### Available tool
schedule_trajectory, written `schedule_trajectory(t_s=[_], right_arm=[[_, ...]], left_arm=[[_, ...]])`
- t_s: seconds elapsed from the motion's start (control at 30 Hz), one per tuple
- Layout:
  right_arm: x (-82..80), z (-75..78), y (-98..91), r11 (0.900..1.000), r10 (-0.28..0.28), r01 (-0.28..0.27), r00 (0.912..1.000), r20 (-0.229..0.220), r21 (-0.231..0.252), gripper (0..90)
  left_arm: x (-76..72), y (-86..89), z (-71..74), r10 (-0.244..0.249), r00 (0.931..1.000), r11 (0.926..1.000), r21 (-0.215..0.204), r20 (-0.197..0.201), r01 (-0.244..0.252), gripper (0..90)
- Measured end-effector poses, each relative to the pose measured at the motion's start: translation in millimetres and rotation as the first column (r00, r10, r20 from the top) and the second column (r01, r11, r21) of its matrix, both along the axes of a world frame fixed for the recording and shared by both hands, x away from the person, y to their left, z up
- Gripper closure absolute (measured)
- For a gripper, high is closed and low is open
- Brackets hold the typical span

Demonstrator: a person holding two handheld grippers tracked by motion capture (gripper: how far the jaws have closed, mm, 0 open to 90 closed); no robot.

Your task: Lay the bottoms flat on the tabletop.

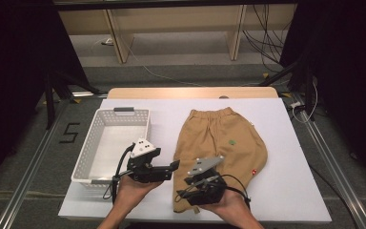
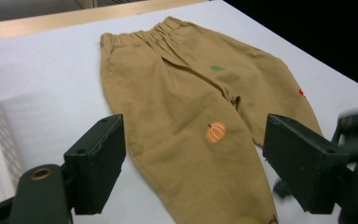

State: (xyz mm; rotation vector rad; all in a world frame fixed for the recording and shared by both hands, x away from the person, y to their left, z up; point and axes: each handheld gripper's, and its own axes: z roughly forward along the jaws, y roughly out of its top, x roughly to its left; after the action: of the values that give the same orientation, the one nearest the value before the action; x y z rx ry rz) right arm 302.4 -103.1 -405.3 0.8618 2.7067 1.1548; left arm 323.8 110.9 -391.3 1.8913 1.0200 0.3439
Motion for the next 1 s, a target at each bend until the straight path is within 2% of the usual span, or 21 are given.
schedule_trajectory(t_s=[0.13,0.27,0.33,0.4,0.57,0.77,0.87,1.0], right_arm=[[2.2,-4.5,-25.4,0.9985,-0.054,0.055,0.9981,-0.029,0.007,41.6],[-4.9,-18.0,-40.1,0.9986,-0.053,0.053,0.9966,-0.063,-0.002,37.2],[-8.0,-21.5,-41.7,0.9987,-0.051,0.051,0.9969,-0.060,-0.008,36.4],[-16.4,-29.5,-44.9,0.9992,-0.039,0.037,0.9961,-0.080,-0.017,35.2],[-22.6,-43.9,-38.7,0.9990,-0.014,0.009,0.9939,-0.109,-0.044,36.0],[-27.6,-58.6,-23.7,0.9940,0.019,-0.029,0.9959,-0.089,-0.105,44.1],[-27.8,-63.3,-19.0,0.9891,-0.008,-0.001,0.9982,-0.060,-0.147,59.3],[-27.1,-60.7,-21.9,0.9865,-0.018,0.012,0.9993,-0.032,-0.163,80.5]], left_arm=[[-4.2,-3.4,-8.1,-0.015,0.9997,0.9998,0.010,-0.017,0.015,20.3],[-5.8,-5.0,-17.4,-0.025,0.9991,0.9994,0.021,-0.035,0.026,20.3],[-6.0,-4.9,-19.3,-0.022,0.9990,0.9995,0.020,-0.038,0.023,20.3],[-6.8,-4.8,-23.4,-0.023,0.9988,0.9994,0.026,-0.042,0.024,20.3],[-7.2,-4.4,-28.1,-0.015,0.9986,0.9995,0.028,-0.051,0.016,20.3],[-8.1,-4.4,-31.9,-0.019,0.9983,0.9992,0.034,-0.054,0.021,20.3],[-8.0,-5.5,-34.6,-0.017,0.9979,0.9992,0.036,-0.062,0.020,20.3],[-8.2,-7.3,-37.1,-0.025,0.9974,0.9987,0.043,-0.068,0.028,20.3]])
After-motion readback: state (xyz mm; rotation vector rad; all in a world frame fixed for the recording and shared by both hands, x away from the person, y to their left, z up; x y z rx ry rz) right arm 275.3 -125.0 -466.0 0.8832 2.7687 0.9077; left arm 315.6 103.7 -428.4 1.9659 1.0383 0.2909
